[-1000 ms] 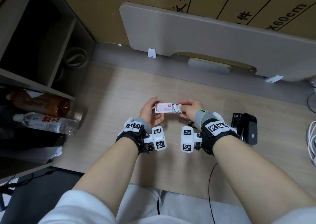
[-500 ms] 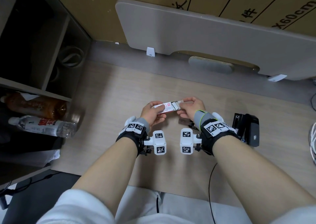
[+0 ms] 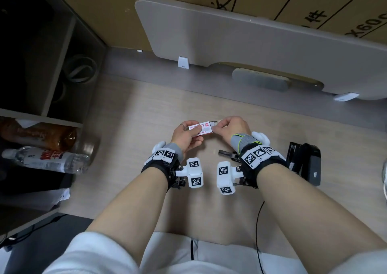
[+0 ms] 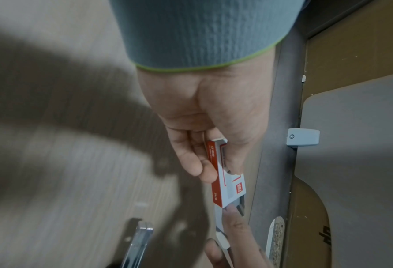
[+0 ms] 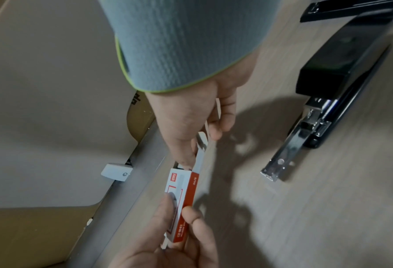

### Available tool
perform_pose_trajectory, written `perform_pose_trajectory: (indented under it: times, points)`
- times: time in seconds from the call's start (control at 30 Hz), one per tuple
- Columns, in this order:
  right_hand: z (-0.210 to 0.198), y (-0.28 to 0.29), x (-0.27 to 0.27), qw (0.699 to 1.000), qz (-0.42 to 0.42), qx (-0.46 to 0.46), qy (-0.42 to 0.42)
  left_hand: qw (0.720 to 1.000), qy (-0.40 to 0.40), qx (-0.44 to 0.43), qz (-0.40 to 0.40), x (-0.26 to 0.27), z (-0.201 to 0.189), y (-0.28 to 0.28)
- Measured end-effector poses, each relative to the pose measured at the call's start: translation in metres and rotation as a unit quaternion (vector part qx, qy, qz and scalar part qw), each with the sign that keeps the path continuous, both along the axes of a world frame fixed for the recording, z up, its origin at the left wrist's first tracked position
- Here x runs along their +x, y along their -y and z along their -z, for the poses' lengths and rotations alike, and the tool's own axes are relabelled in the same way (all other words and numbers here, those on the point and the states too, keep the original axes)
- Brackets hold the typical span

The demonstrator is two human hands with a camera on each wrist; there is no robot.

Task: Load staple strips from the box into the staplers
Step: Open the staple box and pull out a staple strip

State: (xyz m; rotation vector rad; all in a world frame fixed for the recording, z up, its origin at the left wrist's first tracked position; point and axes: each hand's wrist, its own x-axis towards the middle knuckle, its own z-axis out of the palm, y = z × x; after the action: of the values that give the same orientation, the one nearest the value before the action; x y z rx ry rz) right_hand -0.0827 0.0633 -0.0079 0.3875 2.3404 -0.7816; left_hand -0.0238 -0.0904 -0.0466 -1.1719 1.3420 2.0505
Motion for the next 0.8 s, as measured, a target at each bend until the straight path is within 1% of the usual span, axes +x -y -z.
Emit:
perform_pose_trajectory:
  times: [0.27,0.43,0.6,0.7,0.8]
  points:
    - [0.009,0.004,-0.015,0.999,0.018,0.008,0.039,1.0,-0.007,0.017,-0.01,-0.007,0.006,0.002]
    - [0.01,0.01,-0.026,0.997,-0.004,0.066,0.046,1.0,-0.016,0.024,-0.011,-0.01,0.009,0.007]
    - [0.011,0.01,-0.03,0.996,-0.015,0.073,0.048,0.999,-0.015,0.039,0.0,-0.011,0.008,0.009]
    - [0.015,0.01,-0.028,0.995,-0.033,0.085,0.041,0.999,-0.015,0.028,0.019,-0.011,0.009,0.004]
    - [0.015,0.01,-0.023,0.992,-0.061,0.103,0.04,1.0,-0.009,0.02,0.014,-0.009,0.011,0.0]
